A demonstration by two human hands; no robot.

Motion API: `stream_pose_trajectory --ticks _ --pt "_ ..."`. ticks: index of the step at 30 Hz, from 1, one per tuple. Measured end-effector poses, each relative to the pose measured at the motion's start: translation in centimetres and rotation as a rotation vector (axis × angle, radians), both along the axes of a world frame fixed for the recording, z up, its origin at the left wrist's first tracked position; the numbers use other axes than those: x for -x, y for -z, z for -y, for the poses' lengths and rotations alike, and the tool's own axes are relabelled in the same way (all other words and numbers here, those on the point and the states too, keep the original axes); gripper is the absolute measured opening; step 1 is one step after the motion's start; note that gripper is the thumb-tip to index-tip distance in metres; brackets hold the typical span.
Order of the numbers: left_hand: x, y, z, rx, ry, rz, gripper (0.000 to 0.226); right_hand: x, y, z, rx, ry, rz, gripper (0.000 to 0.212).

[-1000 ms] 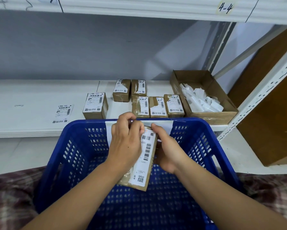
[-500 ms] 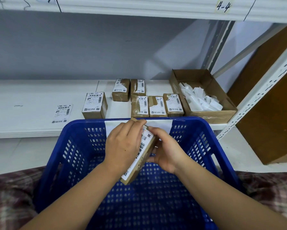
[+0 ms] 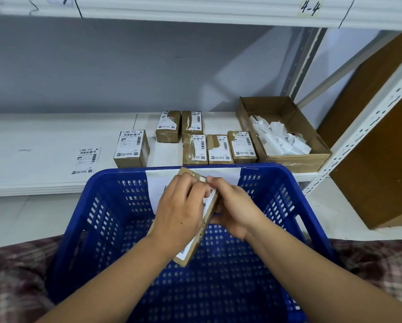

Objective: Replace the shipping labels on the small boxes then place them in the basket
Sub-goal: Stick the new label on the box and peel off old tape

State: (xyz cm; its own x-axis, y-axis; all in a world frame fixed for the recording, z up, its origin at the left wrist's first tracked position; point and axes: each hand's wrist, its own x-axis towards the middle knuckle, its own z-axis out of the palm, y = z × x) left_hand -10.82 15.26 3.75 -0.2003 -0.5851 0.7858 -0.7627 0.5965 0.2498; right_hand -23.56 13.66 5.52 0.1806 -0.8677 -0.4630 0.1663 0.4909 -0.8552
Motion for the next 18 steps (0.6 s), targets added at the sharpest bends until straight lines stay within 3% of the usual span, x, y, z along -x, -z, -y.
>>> stream_pose_trajectory --ticks 7,11,18 --pt "-0.1 -0.6 0.0 0.019 0.091 0.042 0.018 0.1 -0.2 0.4 -0.035 -0.003 0.022 0.037" --pt "-0.3 -1.3 -0.1 0.014 0.150 0.036 0.014 0.6 -0.7 0.7 -0.062 -0.041 0.111 0.023" --pt "-0.3 -2.2 0.5 -0.279 0.041 -0.176 0.040 1.0 -1.3 0.9 -0.177 -0.081 0.168 0.016"
